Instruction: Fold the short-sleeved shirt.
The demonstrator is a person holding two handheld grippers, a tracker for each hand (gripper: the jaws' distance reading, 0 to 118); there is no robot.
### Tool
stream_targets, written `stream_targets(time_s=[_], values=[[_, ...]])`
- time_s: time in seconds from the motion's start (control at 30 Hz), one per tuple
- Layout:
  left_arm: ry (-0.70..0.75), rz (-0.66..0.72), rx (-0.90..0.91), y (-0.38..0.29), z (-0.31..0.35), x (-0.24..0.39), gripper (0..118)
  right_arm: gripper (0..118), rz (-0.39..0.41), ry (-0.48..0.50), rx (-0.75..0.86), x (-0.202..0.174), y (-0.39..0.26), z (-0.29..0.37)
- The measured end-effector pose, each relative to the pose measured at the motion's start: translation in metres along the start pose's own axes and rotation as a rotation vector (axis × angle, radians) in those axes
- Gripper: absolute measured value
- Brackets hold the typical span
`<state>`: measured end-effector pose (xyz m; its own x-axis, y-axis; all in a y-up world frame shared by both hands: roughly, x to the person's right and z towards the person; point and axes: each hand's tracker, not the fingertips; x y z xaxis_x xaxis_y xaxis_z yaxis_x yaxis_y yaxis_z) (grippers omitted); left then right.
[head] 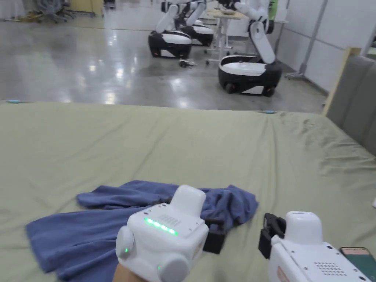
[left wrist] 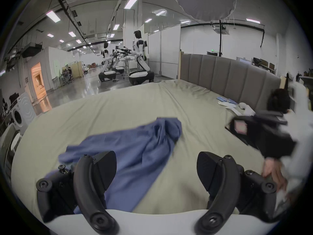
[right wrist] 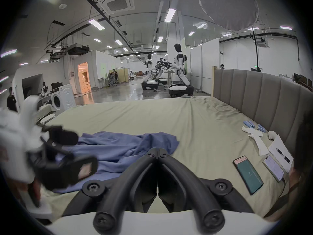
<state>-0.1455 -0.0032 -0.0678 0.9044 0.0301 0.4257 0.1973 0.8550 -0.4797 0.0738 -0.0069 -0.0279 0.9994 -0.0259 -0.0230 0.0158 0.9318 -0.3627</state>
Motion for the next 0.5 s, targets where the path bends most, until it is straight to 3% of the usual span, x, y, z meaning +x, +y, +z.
stream_targets(time_s=[0.07,0.1,0.13,0.17,0.3,0.5], values=[[-0.009,0.028,-0.037,-0.027,0.031,-0.018,92,0,0.005,0.032,-0.002,-0.019,-0.003,0.008],[0.034,0.041,-0.034,-0.042,0.045,-0.029,64,0,0.006,0.038,-0.003,-0.029,-0.005,0.01],[0.074,0.051,-0.041,-0.053,0.055,-0.038,23,0,0.007,0.049,-0.005,-0.037,-0.007,0.012],[0.125,0.061,-0.062,-0.065,0.06,-0.054,4,0,0.005,0.065,-0.007,-0.046,-0.009,0.014],[0.144,0.237,-0.116,-0.096,0.085,-0.127,4,0,0.012,0.109,-0.033,-0.077,-0.016,0.012],[0.362,0.235,-0.206,-0.103,0.071,-0.266,4,0,0.029,0.127,-0.072,-0.098,-0.023,0.001]])
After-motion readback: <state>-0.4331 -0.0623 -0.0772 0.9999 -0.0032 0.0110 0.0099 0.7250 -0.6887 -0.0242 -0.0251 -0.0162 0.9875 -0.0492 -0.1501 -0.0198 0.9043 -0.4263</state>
